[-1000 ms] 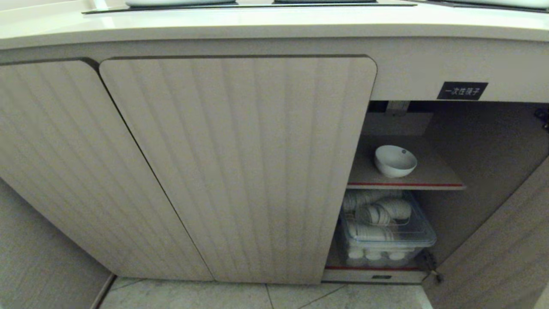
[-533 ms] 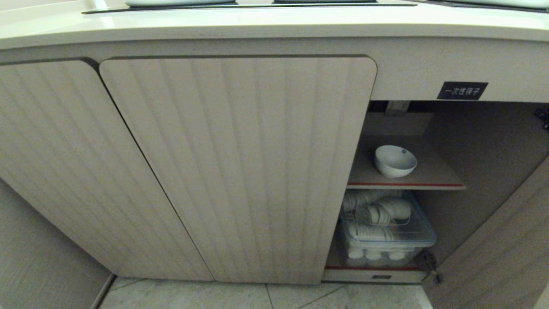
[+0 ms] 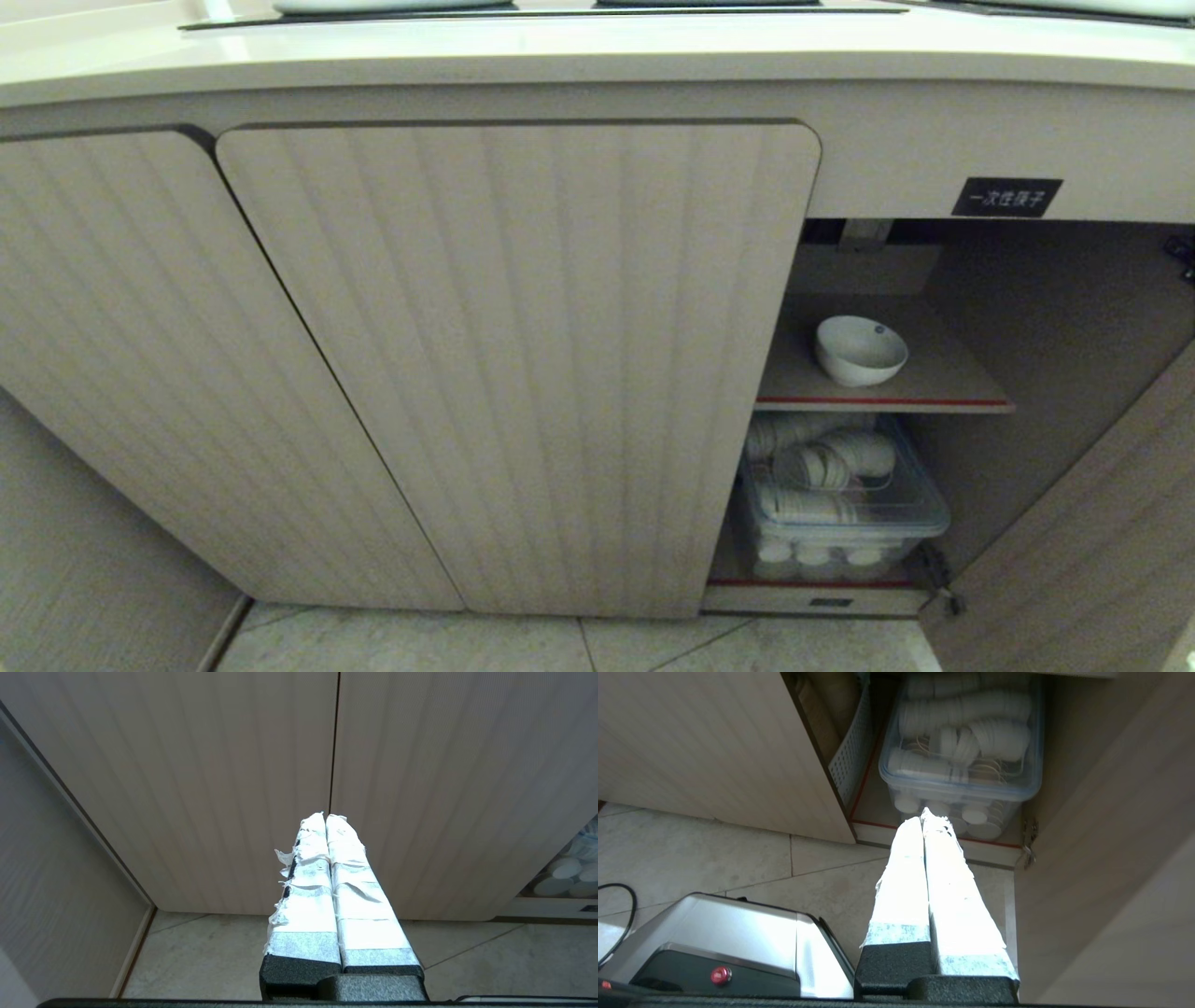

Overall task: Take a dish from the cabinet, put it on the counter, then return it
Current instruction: Take the bowl from the cabinet

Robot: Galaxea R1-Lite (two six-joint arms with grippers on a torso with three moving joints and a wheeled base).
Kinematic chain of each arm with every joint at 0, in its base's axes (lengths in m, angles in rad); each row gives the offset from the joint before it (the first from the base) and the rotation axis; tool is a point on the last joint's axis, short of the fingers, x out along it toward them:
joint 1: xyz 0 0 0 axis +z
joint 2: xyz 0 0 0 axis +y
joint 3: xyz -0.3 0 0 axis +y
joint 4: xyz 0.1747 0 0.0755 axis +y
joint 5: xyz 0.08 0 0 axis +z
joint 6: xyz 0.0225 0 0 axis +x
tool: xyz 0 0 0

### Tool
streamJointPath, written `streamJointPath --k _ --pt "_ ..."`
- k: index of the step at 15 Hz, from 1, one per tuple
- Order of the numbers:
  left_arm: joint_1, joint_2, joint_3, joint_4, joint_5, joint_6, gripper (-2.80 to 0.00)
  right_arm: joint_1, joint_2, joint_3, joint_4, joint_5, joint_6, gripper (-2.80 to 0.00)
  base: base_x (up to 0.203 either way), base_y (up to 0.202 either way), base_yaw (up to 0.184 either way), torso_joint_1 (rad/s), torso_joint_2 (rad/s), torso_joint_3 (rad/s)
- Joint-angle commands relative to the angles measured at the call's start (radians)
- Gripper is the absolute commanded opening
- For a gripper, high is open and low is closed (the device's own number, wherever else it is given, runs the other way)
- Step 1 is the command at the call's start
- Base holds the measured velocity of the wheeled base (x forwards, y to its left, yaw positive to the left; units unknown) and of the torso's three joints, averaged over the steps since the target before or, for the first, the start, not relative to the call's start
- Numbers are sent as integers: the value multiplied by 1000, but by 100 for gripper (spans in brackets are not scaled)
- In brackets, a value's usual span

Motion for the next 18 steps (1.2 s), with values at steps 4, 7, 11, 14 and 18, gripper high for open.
streamJointPath --k 4,7,11,14,18 --pt "0 0 1 -1 0 -1 -280 10 287 9 -176 2 -3 -280 0 0 0 0 0 0" --pt "0 0 0 0 0 -1 -280 10 470 25 -362 2 17 -280 0 0 0 0 0 0" --pt "0 0 0 -1 0 -1 -280 10 679 27 -568 2 46 -280 0 0 0 0 0 0" --pt "0 0 1 -1 0 -1 -280 9 835 29 -734 1 52 -280 0 0 0 0 0 0" --pt "0 0 -1 0 0 -1 -280 8 1052 29 -997 -1 67 -280 0 0 0 0 0 0"
